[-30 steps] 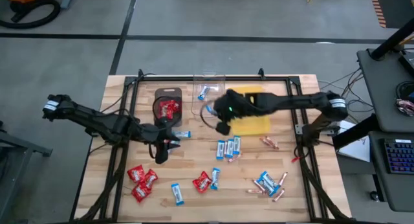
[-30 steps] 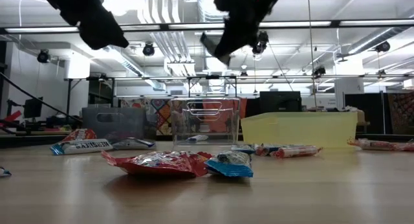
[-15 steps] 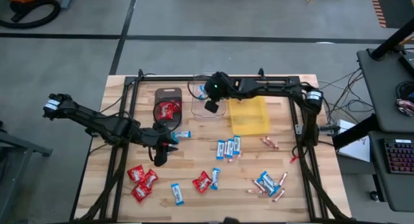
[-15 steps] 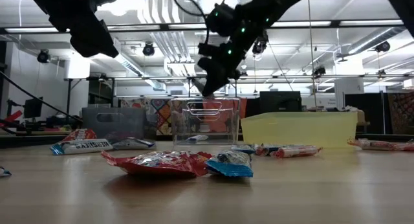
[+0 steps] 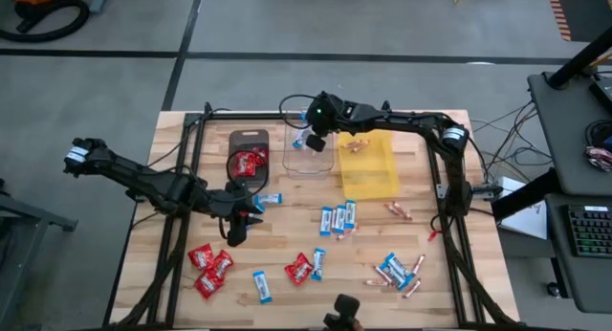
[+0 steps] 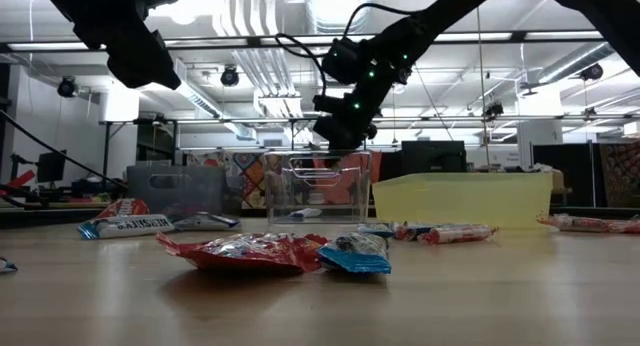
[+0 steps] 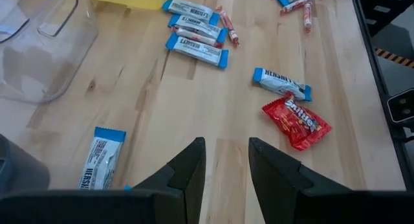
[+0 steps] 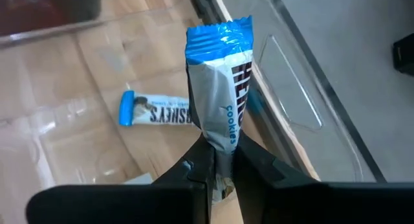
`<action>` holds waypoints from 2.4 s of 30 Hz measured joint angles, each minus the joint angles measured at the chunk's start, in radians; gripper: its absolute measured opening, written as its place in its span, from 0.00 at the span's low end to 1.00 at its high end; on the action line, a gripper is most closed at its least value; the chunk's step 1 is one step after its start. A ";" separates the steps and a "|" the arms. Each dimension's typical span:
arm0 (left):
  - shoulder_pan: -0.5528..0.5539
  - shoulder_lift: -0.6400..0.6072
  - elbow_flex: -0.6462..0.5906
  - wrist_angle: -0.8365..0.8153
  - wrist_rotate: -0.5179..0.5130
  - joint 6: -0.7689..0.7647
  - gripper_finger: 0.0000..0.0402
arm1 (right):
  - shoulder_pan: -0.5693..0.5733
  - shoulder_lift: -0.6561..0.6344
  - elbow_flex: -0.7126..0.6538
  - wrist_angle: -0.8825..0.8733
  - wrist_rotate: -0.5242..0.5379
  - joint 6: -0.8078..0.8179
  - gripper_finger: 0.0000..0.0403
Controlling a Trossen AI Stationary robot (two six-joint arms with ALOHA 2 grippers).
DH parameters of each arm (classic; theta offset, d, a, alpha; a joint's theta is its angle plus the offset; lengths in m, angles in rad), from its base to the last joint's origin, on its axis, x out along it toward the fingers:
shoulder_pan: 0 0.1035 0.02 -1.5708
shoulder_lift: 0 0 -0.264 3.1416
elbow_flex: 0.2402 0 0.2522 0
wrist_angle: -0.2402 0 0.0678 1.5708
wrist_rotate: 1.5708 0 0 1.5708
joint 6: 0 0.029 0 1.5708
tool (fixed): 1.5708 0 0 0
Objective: Sort candy
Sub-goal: Put the white chocolate into the transparent bin, then put the red candy into the black bin
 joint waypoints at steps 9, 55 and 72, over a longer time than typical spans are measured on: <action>0.000 0.000 0.000 0.000 0.000 0.000 0.25 | -0.003 0.005 0.000 -0.028 -0.003 0.012 0.10; 0.000 0.100 0.002 -0.091 0.022 -0.205 0.26 | 0.308 -0.299 -0.002 -0.277 -0.041 0.194 0.24; -0.001 0.231 0.007 -0.387 -0.031 -0.553 0.26 | 0.524 -0.339 -0.002 -0.344 -0.029 0.265 0.21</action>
